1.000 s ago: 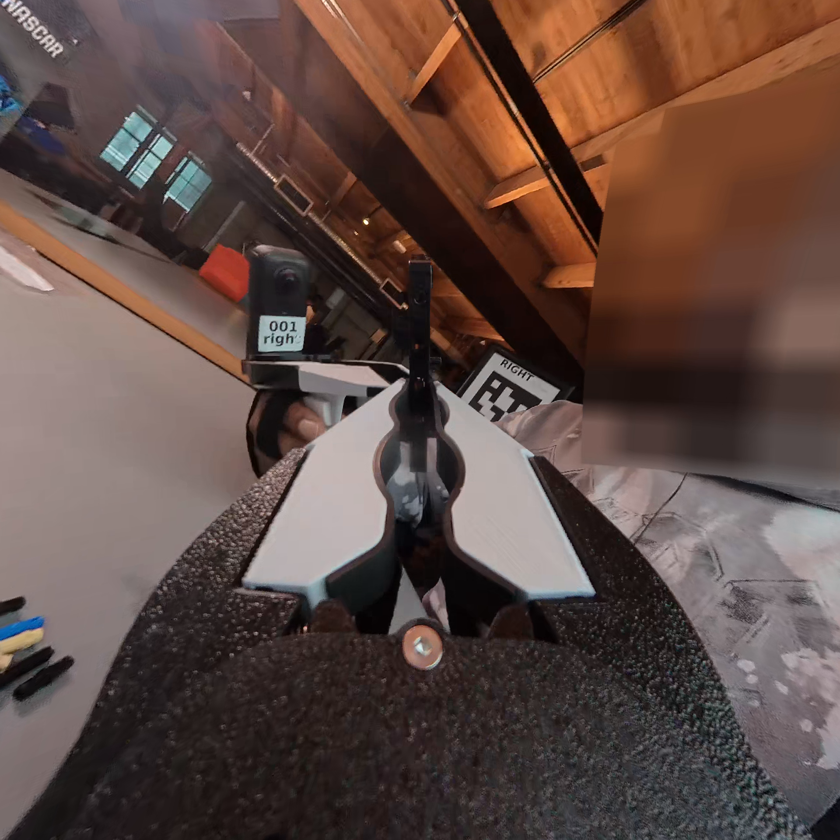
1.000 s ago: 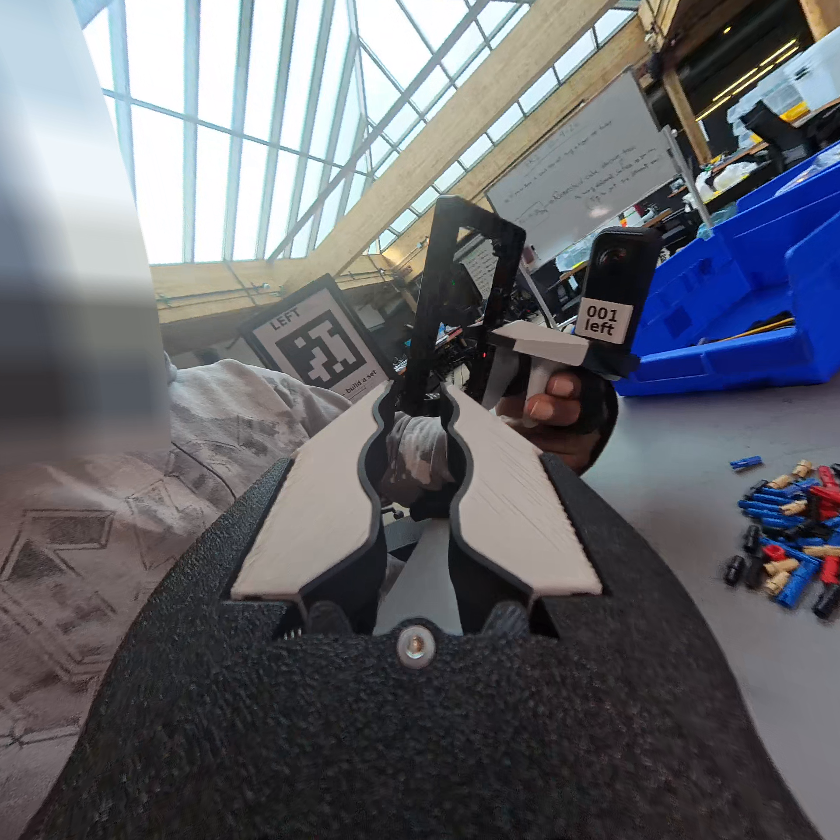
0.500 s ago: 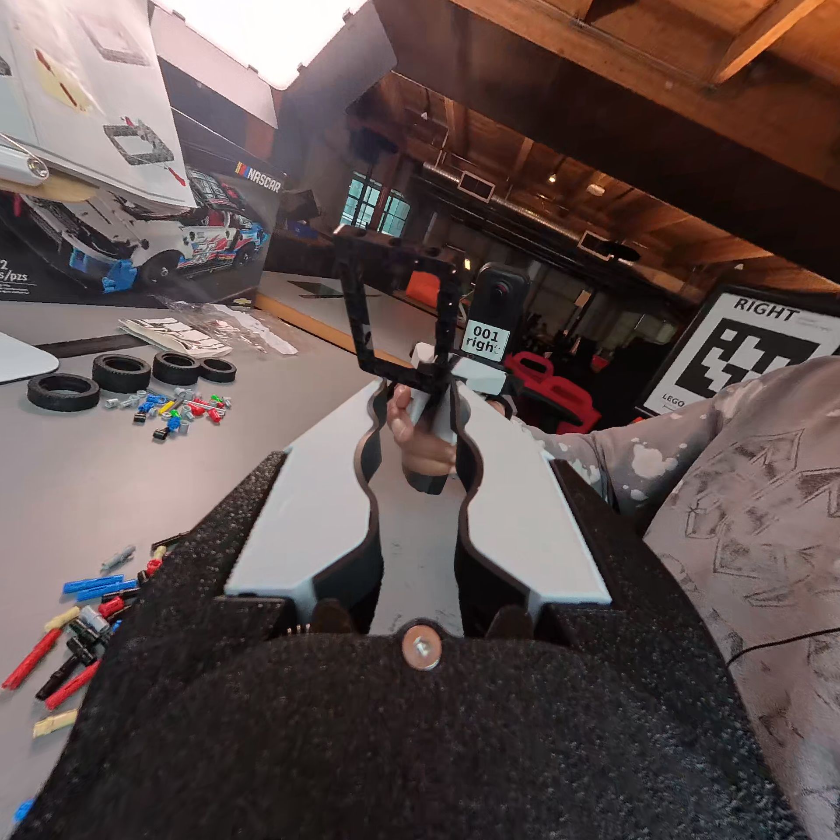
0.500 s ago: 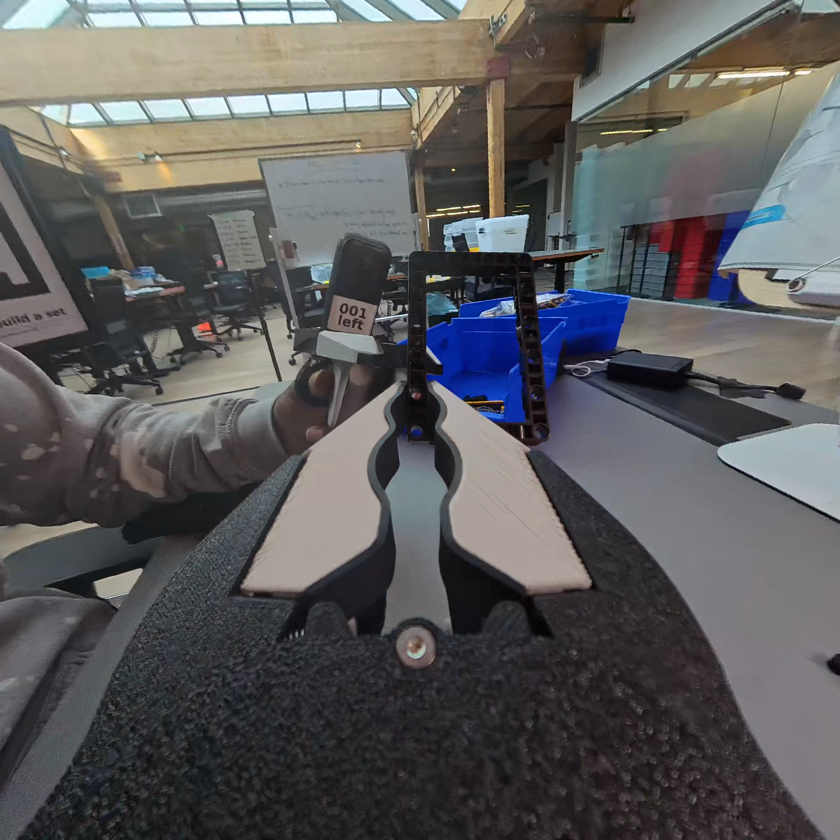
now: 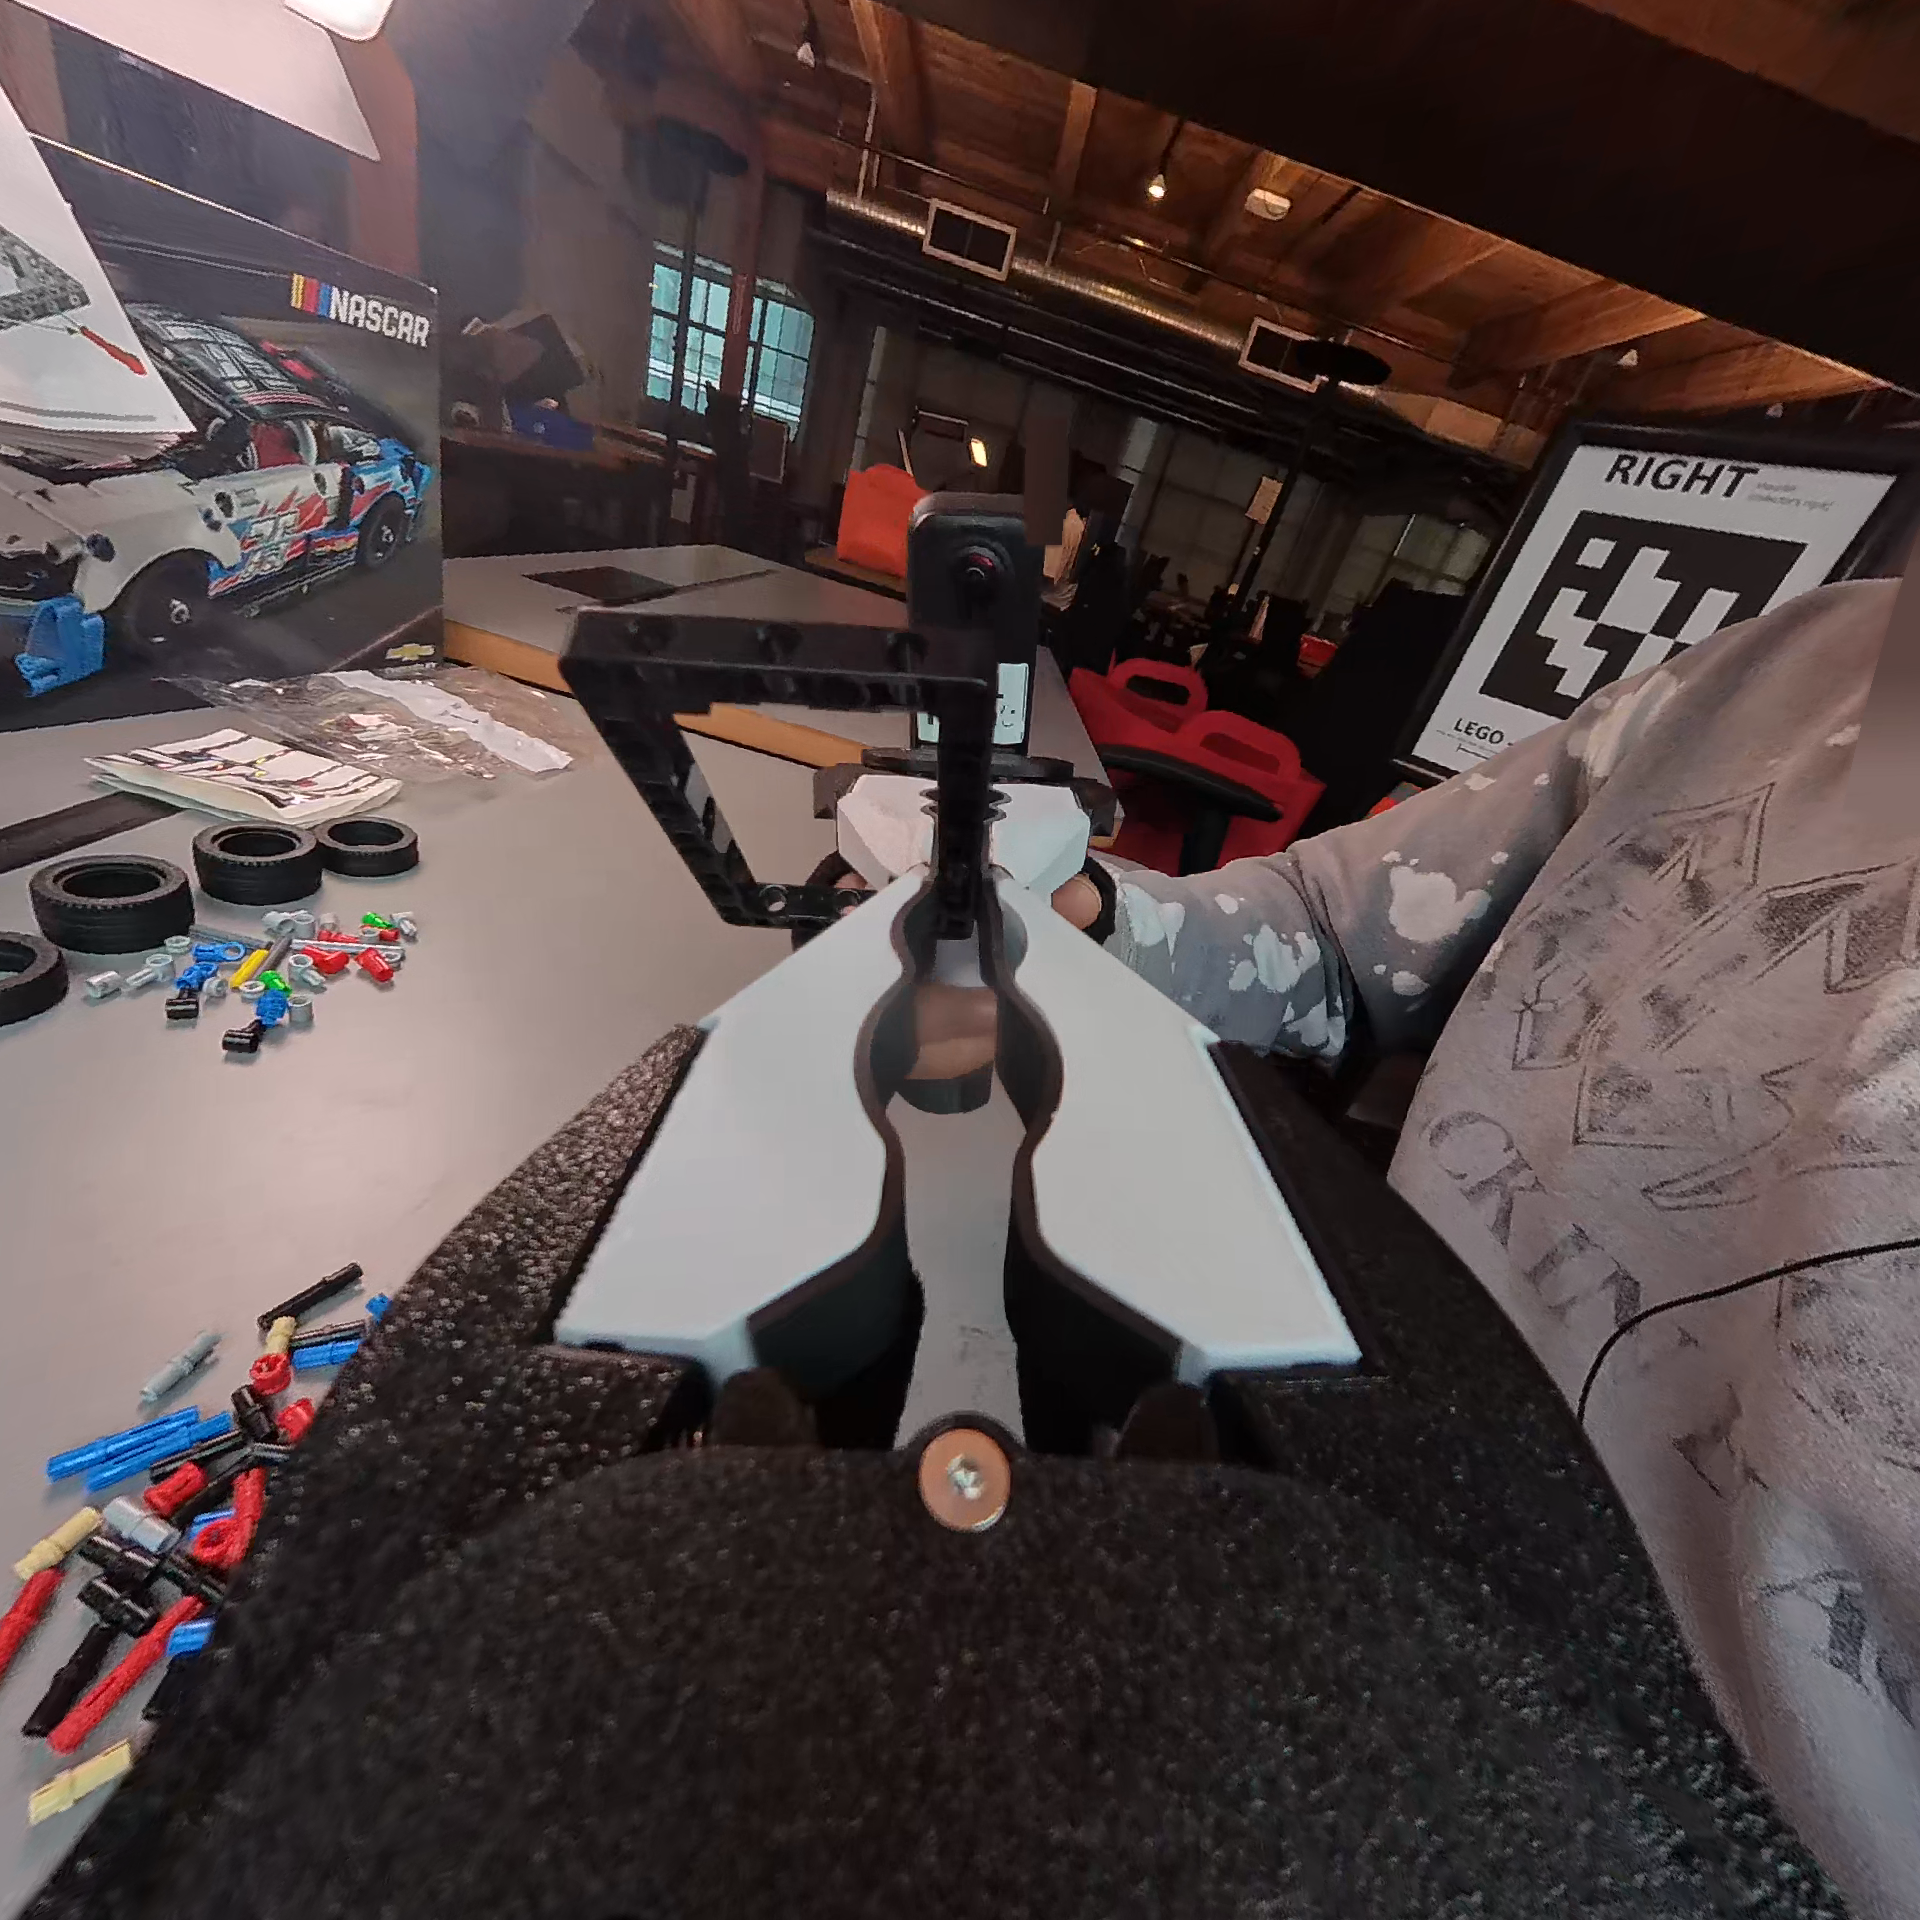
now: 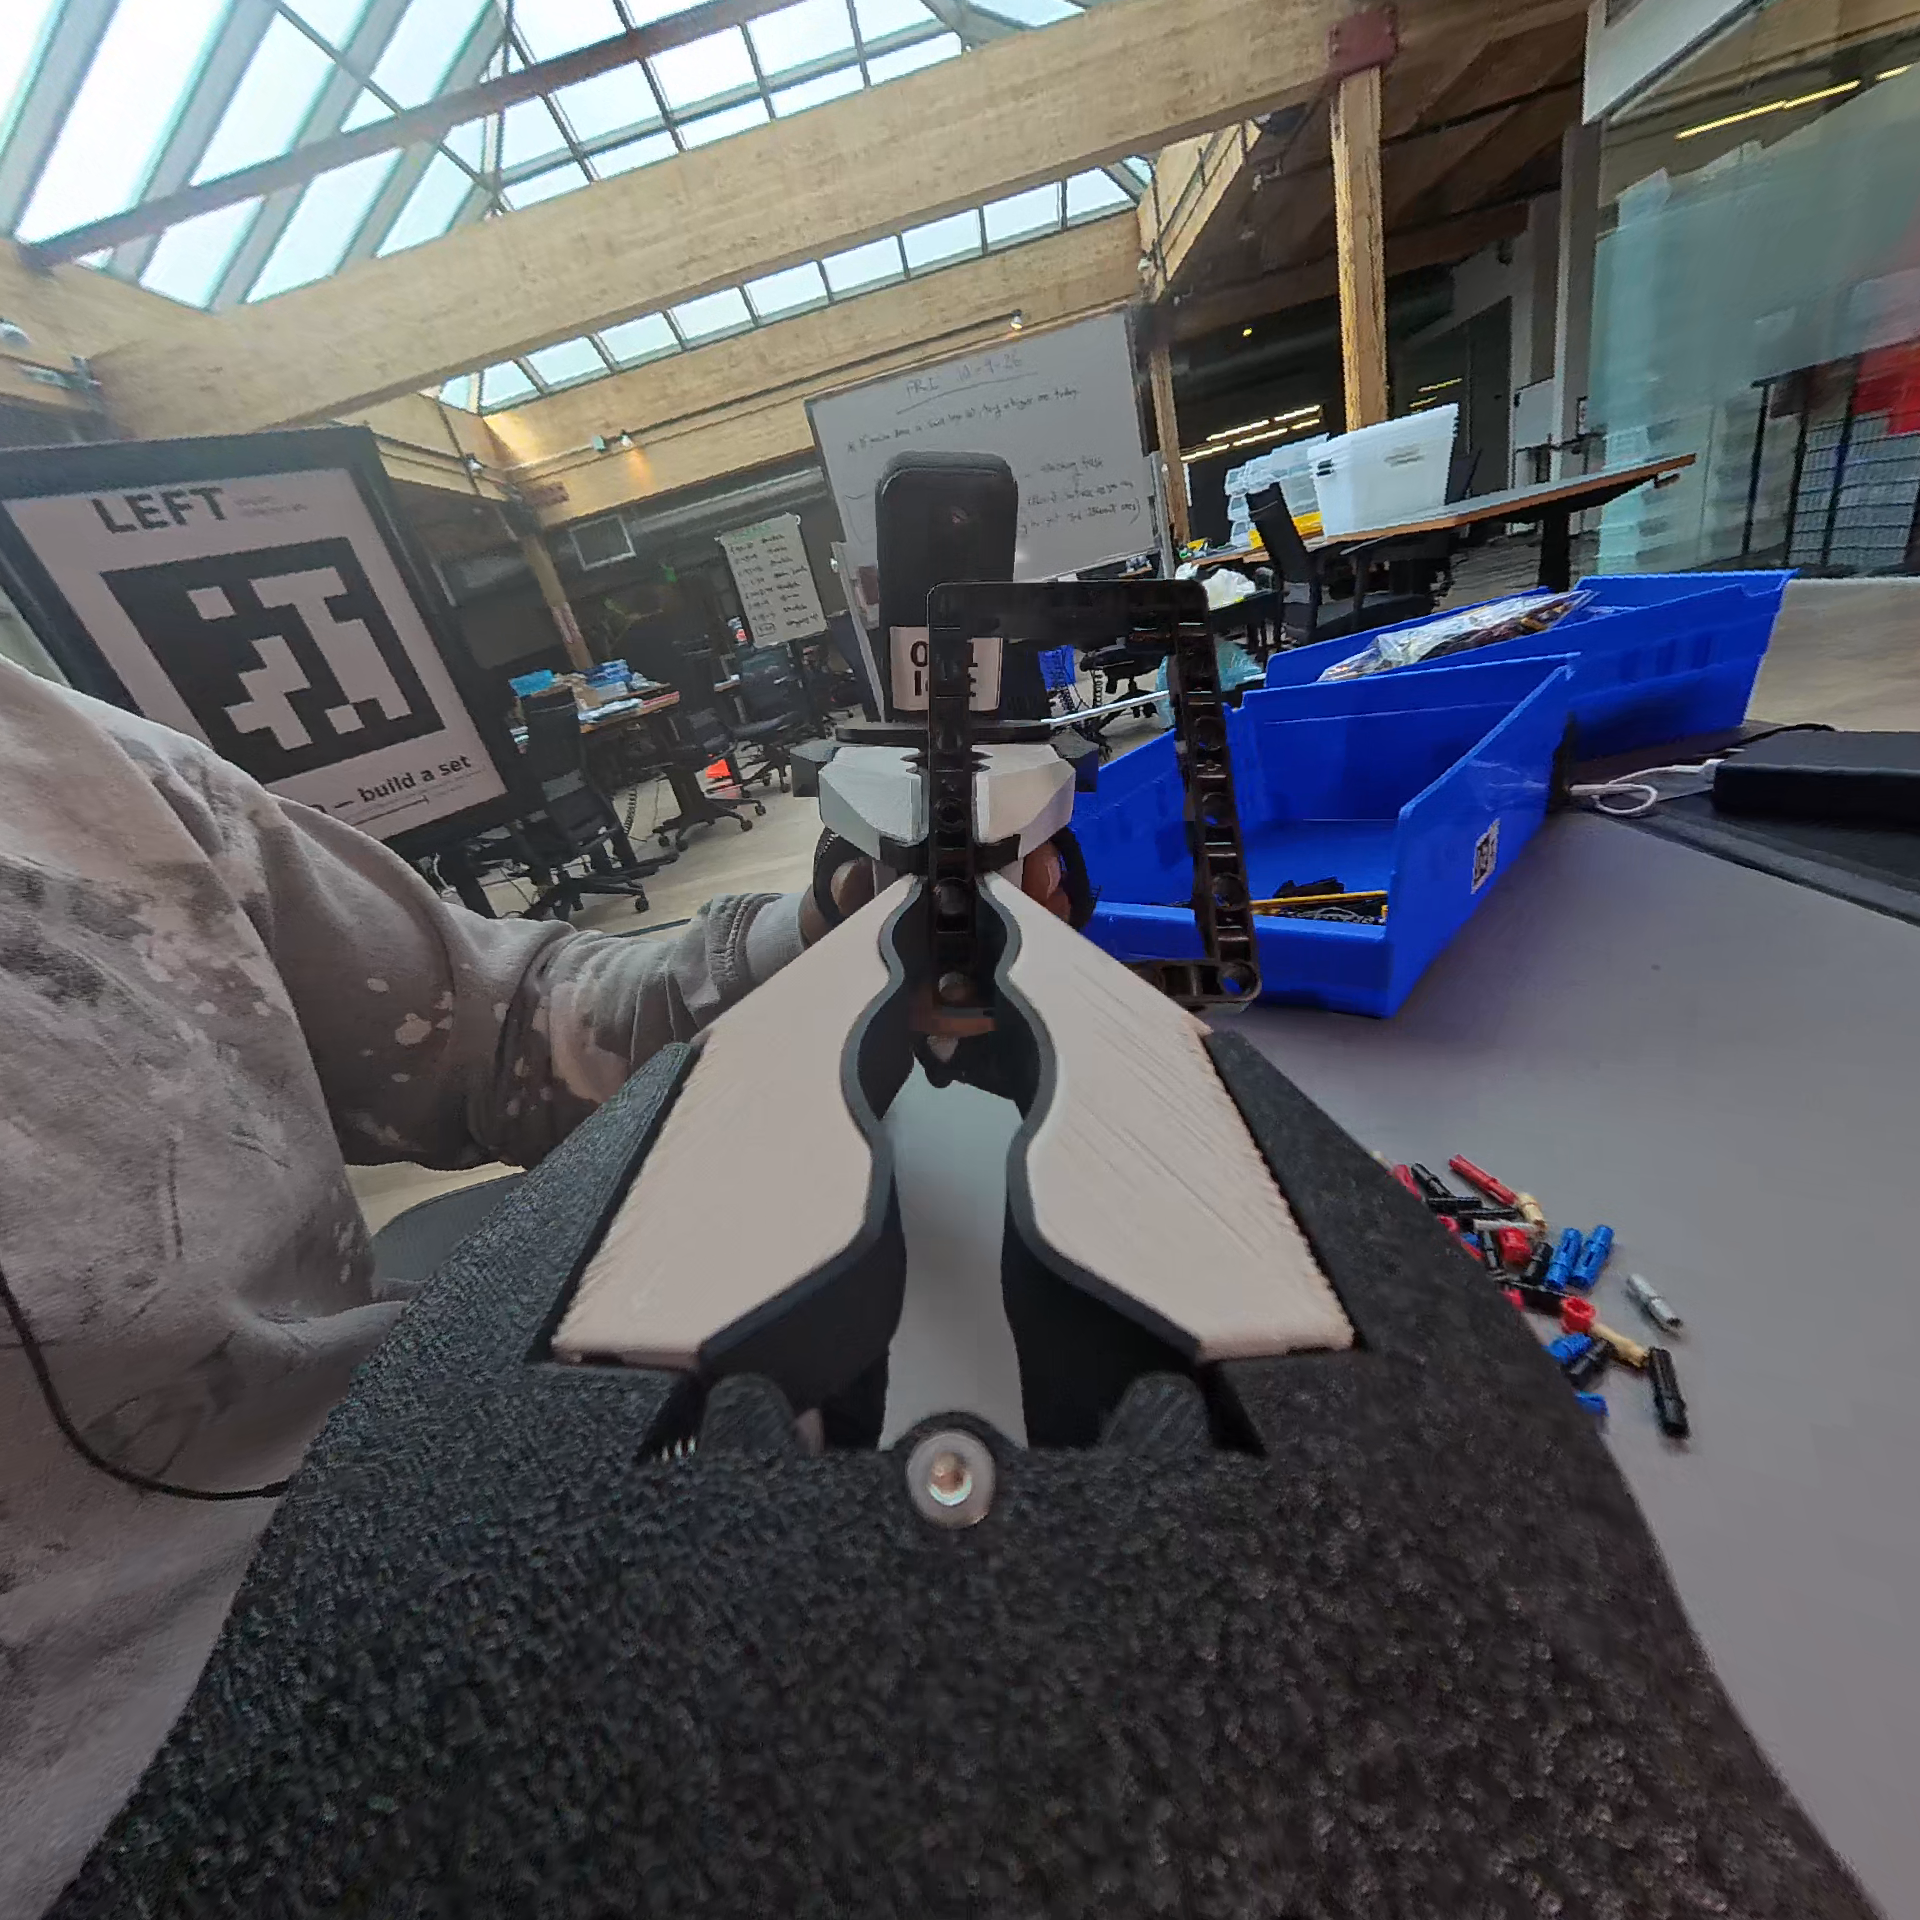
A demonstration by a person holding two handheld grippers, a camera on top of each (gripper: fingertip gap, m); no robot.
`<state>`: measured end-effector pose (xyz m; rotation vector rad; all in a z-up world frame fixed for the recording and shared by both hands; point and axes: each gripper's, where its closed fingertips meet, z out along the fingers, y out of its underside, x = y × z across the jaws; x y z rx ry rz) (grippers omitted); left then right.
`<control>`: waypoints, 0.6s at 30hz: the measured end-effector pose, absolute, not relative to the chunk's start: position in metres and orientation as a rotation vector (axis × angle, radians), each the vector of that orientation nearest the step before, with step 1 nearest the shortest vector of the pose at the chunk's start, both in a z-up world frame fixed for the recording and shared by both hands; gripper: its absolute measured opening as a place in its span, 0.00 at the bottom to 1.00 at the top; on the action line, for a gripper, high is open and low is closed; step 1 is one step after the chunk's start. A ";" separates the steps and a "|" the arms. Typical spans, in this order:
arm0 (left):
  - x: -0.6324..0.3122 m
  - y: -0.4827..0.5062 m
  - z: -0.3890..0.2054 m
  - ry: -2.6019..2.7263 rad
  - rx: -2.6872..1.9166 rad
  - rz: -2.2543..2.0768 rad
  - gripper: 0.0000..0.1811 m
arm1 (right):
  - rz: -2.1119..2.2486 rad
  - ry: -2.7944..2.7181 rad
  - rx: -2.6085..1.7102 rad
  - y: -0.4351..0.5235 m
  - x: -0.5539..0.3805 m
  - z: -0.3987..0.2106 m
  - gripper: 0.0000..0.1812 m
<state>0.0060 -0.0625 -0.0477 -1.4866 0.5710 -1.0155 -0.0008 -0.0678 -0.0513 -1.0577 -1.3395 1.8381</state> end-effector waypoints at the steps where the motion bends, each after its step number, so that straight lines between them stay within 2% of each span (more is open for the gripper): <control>1: 0.005 -0.063 -0.048 0.584 -1.507 -0.998 0.03 | 1.829 -1.339 -1.058 -0.067 -0.001 -0.052 0.04; 5: 0.002 -0.066 -0.048 0.621 -1.557 -0.971 0.02 | 1.775 -1.334 -1.001 -0.070 -0.003 -0.048 0.04; 8: -0.016 -0.065 -0.065 0.620 -1.643 -0.875 0.02 | 1.905 -1.004 -0.925 -0.027 0.025 0.003 0.04; 11: -0.029 -0.058 -0.085 0.546 -1.720 -0.834 0.01 | 1.715 -1.003 -0.874 -0.006 0.047 0.022 0.03; 15: -0.025 -0.037 -0.109 0.564 -1.836 -0.690 0.02 | 1.609 -1.119 -1.065 0.011 0.035 -0.010 0.04; 18: -0.031 -0.030 -0.129 0.569 -1.903 -0.578 0.02 | 1.221 -1.488 -1.193 0.022 0.029 -0.071 0.04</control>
